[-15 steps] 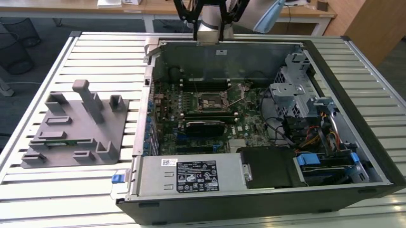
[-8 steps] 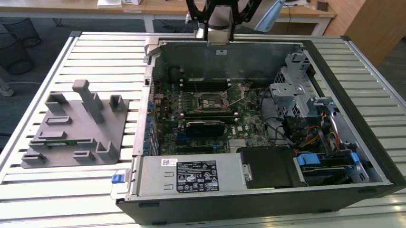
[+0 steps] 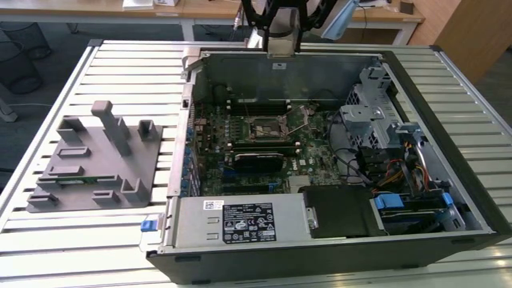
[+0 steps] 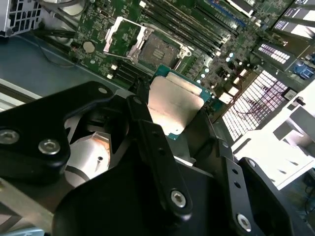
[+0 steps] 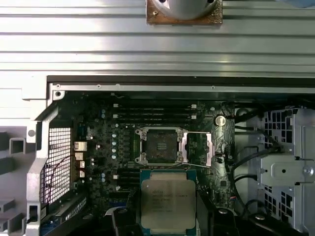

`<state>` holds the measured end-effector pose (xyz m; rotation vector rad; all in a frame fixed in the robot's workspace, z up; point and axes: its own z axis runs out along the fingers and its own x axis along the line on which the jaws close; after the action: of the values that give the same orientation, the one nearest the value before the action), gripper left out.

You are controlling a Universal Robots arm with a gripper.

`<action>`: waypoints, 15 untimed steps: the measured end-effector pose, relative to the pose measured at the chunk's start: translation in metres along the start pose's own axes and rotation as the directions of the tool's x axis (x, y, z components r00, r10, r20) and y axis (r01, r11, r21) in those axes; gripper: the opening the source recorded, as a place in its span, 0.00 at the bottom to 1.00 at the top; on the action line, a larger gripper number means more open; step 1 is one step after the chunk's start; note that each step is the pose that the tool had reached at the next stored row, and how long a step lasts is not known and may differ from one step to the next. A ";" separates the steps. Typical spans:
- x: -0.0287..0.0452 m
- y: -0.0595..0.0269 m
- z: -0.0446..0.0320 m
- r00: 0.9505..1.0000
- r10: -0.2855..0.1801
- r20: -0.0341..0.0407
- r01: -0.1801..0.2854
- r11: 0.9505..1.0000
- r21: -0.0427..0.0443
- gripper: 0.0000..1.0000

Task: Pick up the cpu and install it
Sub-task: 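Pick up the cpu and move it towards the insertion slot, then place the cpu into insertion slot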

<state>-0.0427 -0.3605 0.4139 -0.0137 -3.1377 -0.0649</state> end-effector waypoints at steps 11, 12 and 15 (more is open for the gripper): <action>-0.0011 -0.0010 0.0006 1.000 0.021 0.001 -0.021 1.000 0.001 0.54; -0.0011 -0.0010 0.0009 0.999 0.034 0.002 -0.034 0.999 0.001 0.54; -0.0011 -0.0010 0.0018 0.997 0.077 0.004 -0.077 0.997 0.001 0.54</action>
<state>-0.0416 -0.3615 0.4120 -0.1353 -3.1367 -0.0634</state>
